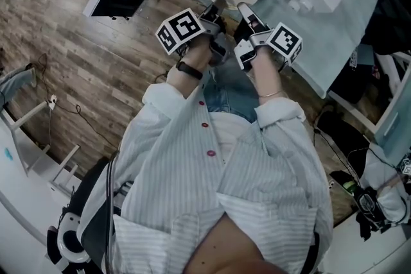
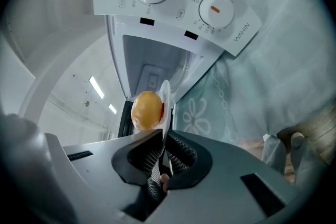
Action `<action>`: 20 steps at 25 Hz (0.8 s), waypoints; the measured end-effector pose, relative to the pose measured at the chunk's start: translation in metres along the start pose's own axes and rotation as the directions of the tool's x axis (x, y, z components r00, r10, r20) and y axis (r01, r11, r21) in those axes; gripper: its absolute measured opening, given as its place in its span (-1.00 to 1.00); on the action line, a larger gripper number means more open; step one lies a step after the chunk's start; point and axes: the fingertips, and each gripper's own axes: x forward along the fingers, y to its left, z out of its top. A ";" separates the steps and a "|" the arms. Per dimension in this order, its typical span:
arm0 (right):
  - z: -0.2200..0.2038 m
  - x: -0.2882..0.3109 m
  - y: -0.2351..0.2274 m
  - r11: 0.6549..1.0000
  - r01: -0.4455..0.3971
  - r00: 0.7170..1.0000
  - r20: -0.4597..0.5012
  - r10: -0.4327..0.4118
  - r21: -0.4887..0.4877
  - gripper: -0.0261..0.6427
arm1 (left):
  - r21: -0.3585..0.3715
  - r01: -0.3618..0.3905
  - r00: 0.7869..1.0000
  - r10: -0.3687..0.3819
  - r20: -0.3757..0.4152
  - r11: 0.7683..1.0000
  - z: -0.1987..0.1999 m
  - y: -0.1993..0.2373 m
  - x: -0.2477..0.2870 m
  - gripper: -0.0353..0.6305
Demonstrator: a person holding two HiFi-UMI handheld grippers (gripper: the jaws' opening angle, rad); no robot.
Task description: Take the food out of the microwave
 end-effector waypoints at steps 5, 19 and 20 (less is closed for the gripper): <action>-0.004 -0.027 0.011 1.000 -0.013 1.000 0.000 0.013 -0.004 -0.78 | -0.011 0.033 0.999 -0.033 0.012 0.999 -0.016 -0.019 -0.017 -0.80; -0.005 -0.064 0.062 0.989 -0.142 0.990 0.019 0.143 -0.029 -0.79 | -0.038 0.117 0.993 -0.118 -0.017 0.992 -0.027 -0.075 -0.049 -0.83; -0.004 -0.066 0.066 0.988 -0.149 0.988 0.026 0.149 -0.029 -0.79 | -0.038 0.122 0.992 -0.123 -0.026 0.992 -0.026 -0.079 -0.050 -0.83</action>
